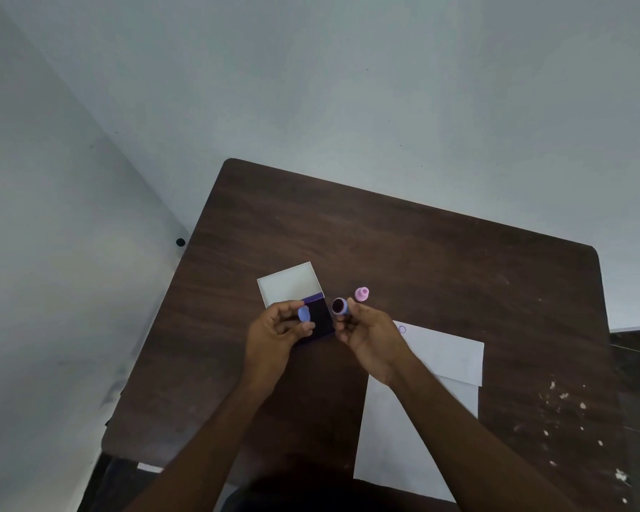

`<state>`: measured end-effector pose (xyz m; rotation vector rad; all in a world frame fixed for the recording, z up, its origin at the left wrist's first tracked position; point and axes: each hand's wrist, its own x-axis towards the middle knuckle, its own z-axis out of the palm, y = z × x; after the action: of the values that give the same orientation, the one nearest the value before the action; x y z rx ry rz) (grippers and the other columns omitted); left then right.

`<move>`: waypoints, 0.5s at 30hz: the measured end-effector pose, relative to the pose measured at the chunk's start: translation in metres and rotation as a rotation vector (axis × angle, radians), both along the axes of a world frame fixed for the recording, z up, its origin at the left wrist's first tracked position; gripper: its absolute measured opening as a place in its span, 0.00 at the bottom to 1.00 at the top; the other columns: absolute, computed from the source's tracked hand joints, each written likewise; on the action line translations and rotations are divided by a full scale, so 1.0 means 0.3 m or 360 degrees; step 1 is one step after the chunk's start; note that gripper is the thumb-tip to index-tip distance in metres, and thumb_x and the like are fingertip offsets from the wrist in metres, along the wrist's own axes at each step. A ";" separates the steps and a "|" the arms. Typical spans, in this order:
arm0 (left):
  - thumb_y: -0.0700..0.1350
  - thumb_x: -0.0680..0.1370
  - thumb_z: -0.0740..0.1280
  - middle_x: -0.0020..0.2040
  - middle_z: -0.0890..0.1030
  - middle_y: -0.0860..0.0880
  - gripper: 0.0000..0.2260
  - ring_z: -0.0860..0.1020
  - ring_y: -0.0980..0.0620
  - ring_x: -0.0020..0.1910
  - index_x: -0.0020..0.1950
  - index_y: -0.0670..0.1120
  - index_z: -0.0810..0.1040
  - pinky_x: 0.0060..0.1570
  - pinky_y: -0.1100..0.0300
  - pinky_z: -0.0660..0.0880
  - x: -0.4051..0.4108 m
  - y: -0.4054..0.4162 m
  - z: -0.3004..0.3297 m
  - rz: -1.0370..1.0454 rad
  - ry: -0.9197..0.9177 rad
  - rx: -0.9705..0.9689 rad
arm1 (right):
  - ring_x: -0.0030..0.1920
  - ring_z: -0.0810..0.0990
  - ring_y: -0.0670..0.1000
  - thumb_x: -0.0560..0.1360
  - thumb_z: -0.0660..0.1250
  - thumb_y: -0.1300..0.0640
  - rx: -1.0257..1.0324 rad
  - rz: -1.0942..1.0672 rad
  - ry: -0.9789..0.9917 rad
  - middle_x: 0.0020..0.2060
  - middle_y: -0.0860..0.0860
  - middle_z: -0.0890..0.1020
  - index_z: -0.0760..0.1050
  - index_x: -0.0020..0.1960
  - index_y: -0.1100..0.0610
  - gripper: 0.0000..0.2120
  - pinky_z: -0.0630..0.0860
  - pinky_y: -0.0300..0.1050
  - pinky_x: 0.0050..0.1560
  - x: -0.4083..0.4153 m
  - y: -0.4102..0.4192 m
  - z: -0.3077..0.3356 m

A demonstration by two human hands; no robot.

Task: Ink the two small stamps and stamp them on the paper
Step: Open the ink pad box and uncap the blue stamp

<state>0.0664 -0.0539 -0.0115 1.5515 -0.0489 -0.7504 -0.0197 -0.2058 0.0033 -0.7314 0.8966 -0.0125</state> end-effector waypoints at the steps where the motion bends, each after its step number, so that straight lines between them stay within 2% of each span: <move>1: 0.32 0.70 0.73 0.49 0.85 0.45 0.16 0.84 0.47 0.47 0.55 0.43 0.79 0.47 0.58 0.81 0.004 0.012 -0.006 0.0015 0.0014 -0.0012 | 0.38 0.75 0.49 0.79 0.61 0.57 0.0063 -0.0030 -0.0013 0.39 0.55 0.79 0.79 0.53 0.63 0.13 0.74 0.45 0.46 0.002 0.002 0.008; 3: 0.33 0.70 0.72 0.50 0.84 0.45 0.15 0.84 0.48 0.48 0.55 0.44 0.79 0.48 0.58 0.81 0.010 0.035 -0.018 0.0014 0.0001 0.0012 | 0.38 0.76 0.50 0.78 0.62 0.57 0.0180 -0.0092 -0.0038 0.40 0.56 0.79 0.79 0.53 0.63 0.11 0.76 0.43 0.45 0.007 0.007 0.020; 5: 0.34 0.71 0.72 0.50 0.84 0.49 0.15 0.83 0.53 0.49 0.55 0.46 0.79 0.48 0.60 0.80 0.010 0.057 -0.032 0.0019 -0.0099 0.0118 | 0.37 0.75 0.50 0.77 0.63 0.58 0.0287 -0.0125 -0.0088 0.40 0.56 0.79 0.78 0.53 0.62 0.10 0.77 0.42 0.41 0.010 0.013 0.034; 8: 0.38 0.72 0.72 0.50 0.81 0.54 0.14 0.80 0.60 0.48 0.55 0.52 0.80 0.48 0.65 0.76 0.015 0.105 -0.078 0.0004 -0.0468 0.0502 | 0.37 0.73 0.50 0.75 0.63 0.58 0.0396 -0.0057 -0.0240 0.39 0.56 0.76 0.76 0.52 0.61 0.09 0.72 0.43 0.37 0.025 0.026 0.064; 10: 0.40 0.73 0.72 0.50 0.81 0.55 0.14 0.78 0.63 0.46 0.56 0.52 0.79 0.49 0.68 0.73 0.024 0.143 -0.109 0.0018 -0.0544 0.0667 | 0.37 0.72 0.50 0.75 0.62 0.59 0.0448 -0.0032 -0.0331 0.39 0.56 0.75 0.74 0.51 0.61 0.08 0.71 0.43 0.35 0.037 0.035 0.082; 12: 0.40 0.74 0.71 0.52 0.81 0.55 0.14 0.77 0.63 0.47 0.58 0.50 0.79 0.50 0.68 0.70 0.028 0.176 -0.129 0.0039 -0.0503 0.0768 | 0.37 0.71 0.50 0.75 0.62 0.59 0.0489 -0.0021 -0.0382 0.39 0.56 0.76 0.73 0.52 0.61 0.07 0.71 0.43 0.35 0.049 0.042 0.094; 15: 0.40 0.73 0.71 0.50 0.78 0.56 0.14 0.76 0.61 0.47 0.58 0.49 0.79 0.51 0.68 0.69 0.038 0.207 -0.158 0.0011 -0.0630 0.0885 | 0.37 0.71 0.50 0.76 0.62 0.59 0.0518 0.0008 -0.0417 0.38 0.55 0.75 0.73 0.51 0.61 0.07 0.70 0.43 0.35 0.060 0.048 0.105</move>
<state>0.0777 0.0083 -0.0587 2.2152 -0.1354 -0.4566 -0.0017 -0.1913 0.0349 -0.4164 0.6260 0.0404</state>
